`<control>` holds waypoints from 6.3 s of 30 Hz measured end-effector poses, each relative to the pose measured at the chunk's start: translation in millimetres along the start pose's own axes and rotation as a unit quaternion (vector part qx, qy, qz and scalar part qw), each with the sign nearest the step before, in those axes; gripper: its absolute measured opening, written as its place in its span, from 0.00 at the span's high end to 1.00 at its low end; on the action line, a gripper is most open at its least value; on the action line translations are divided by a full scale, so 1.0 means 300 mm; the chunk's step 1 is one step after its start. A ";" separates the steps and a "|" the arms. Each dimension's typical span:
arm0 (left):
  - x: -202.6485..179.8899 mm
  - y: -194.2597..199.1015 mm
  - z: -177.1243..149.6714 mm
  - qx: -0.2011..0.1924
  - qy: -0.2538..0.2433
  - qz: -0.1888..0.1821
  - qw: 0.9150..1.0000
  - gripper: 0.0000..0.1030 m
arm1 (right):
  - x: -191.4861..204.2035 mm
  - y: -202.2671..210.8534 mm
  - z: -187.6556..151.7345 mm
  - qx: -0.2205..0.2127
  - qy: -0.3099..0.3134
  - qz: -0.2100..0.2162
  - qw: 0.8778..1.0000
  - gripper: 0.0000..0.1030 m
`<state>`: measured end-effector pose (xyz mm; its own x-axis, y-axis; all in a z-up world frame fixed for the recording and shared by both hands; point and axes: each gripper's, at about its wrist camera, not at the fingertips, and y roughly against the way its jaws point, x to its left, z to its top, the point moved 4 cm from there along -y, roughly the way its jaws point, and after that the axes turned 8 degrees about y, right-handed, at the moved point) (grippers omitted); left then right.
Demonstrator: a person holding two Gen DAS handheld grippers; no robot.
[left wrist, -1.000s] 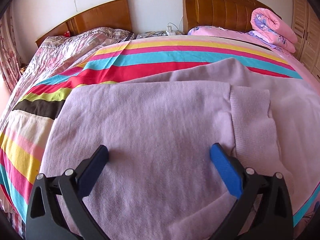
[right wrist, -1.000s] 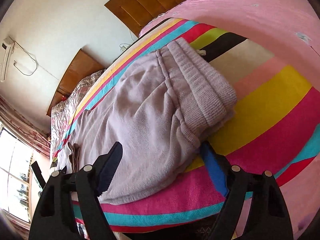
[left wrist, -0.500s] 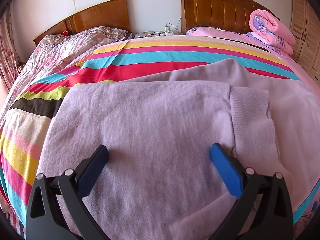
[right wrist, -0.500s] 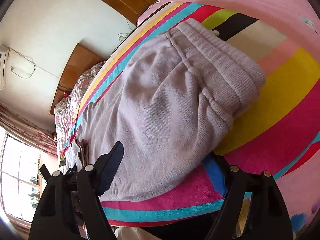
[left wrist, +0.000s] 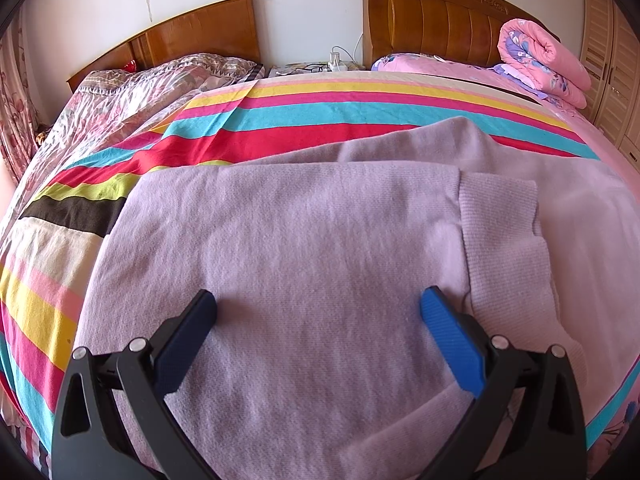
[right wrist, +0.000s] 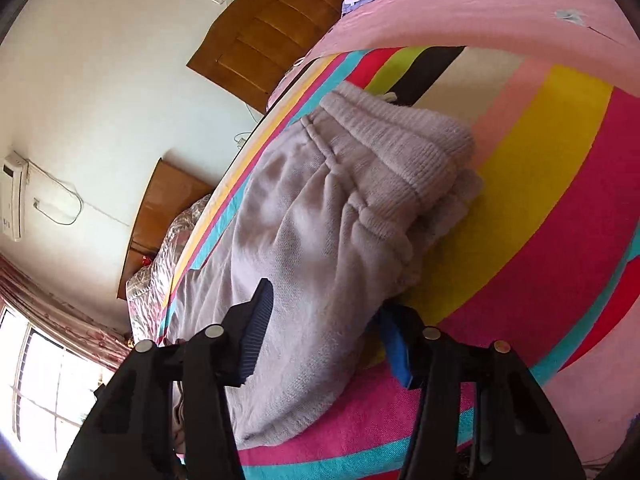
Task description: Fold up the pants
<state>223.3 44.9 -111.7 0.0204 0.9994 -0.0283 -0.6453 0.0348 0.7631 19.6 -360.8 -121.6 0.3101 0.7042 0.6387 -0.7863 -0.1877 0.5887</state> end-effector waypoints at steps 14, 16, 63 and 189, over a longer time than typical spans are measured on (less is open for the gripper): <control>-0.302 0.070 -0.097 0.015 -0.151 -0.047 0.987 0.01 | -0.022 0.037 -0.023 -0.049 -0.015 0.012 0.999 0.75; -0.270 0.049 -0.095 0.017 -0.102 -0.087 0.991 0.01 | -0.014 0.044 -0.019 -0.052 -0.009 0.010 0.999 0.75; 0.599 0.308 -0.039 -0.015 0.221 -0.114 0.969 0.02 | 1.130 -0.289 -0.934 0.015 0.771 -0.017 0.636 0.69; 0.302 0.437 0.236 -0.049 0.180 -0.251 0.950 0.72 | 0.729 -0.193 -0.572 -0.028 0.560 -0.090 0.823 0.21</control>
<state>194.7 140.3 31.6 0.0939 0.7909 -0.6046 -0.6917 0.4886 0.5317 41.1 -78.4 -101.2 -0.2381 0.9130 -0.3313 -0.8151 -0.0023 0.5793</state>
